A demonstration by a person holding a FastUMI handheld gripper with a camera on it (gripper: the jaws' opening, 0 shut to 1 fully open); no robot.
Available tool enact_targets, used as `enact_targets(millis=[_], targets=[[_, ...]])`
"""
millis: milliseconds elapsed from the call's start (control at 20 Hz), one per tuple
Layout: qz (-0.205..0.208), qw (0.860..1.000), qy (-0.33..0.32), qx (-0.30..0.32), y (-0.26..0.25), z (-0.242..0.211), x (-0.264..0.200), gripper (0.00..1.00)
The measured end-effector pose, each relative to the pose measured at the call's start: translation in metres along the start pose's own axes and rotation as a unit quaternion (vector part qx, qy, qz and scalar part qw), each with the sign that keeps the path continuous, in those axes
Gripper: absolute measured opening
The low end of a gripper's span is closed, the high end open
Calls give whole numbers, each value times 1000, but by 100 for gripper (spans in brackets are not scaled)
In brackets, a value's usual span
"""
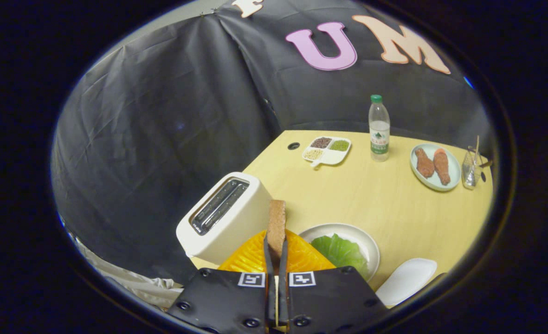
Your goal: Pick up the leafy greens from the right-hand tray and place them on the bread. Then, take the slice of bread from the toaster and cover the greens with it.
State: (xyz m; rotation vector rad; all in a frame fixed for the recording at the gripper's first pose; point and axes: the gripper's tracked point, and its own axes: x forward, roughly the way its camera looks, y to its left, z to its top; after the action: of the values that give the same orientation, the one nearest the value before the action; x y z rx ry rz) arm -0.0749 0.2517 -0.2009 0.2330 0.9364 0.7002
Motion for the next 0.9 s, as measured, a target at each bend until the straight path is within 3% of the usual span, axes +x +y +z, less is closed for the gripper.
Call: enact_targets(millis=[400,650,900], targets=[[-25,996,35,75,-49,-42,13,5],[-33,995,47,84,-67,-56,18,5],[-77,993,64,56,-96,-73,19,16]])
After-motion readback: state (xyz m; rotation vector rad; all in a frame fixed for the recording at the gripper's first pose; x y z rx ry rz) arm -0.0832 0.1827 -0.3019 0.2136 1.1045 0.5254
